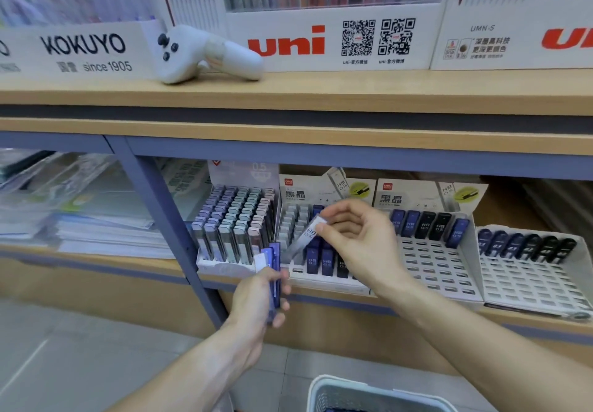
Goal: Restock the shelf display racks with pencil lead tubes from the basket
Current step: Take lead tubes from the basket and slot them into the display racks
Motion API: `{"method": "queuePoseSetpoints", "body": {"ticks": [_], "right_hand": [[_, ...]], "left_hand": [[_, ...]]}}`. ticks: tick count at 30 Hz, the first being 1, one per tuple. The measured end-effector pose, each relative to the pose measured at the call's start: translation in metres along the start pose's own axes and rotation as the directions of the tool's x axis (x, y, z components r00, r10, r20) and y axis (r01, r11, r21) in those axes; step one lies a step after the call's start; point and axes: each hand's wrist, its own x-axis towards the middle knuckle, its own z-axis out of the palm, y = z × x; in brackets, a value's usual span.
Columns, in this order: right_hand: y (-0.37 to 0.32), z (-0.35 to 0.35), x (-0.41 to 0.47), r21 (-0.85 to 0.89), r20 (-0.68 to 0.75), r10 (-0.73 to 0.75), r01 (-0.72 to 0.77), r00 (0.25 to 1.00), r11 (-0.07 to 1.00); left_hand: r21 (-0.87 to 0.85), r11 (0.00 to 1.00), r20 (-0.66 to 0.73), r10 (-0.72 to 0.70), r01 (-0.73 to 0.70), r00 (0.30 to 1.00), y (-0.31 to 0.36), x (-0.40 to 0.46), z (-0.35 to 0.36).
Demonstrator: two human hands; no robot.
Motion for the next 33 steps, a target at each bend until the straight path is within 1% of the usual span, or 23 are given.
{"method": "queuePoseSetpoints", "body": {"ticks": [4,6,9,12,16,20,25,28,33], "right_hand": [[0.003,0.018,0.0,-0.195,0.063,-0.172,0.181,0.983,0.964],[0.008,0.025,0.0,-0.329,0.114,-0.27,0.293,0.956,0.898],[0.018,0.036,0.001,-0.483,0.18,-0.322,0.369,0.929,0.794],[0.024,0.044,0.001,-0.531,0.199,-0.31,0.368,0.93,0.763],[0.023,0.05,0.001,-0.524,0.194,-0.289,0.348,0.937,0.777],[0.022,0.055,0.001,-0.541,0.178,-0.264,0.319,0.948,0.778],[0.015,0.059,-0.003,-0.513,0.162,-0.25,0.298,0.954,0.805],[0.011,0.06,-0.005,-0.519,0.16,-0.254,0.3,0.954,0.8],[0.023,0.059,-0.002,-0.57,0.173,-0.213,0.274,0.962,0.774]], "left_hand": [[0.008,1.0,-0.063,0.002,-0.002,0.998,-0.001,0.001,-0.018],[0.026,1.0,-0.061,0.019,-0.017,0.998,-0.002,0.001,-0.024],[0.047,0.998,-0.051,0.043,-0.041,0.998,-0.002,-0.002,-0.028],[0.026,0.998,-0.037,0.055,-0.054,0.998,0.0,-0.004,-0.028],[-0.013,0.998,-0.015,0.058,-0.058,0.998,0.001,-0.004,-0.028],[-0.021,0.998,-0.006,0.062,-0.062,0.998,0.001,-0.004,-0.03],[-0.021,0.997,-0.018,0.071,-0.071,0.997,0.0,-0.003,-0.031],[-0.023,0.997,-0.017,0.074,-0.075,0.997,0.0,-0.002,-0.031],[-0.02,0.997,-0.008,0.074,-0.075,0.997,0.0,-0.001,-0.03]]}}
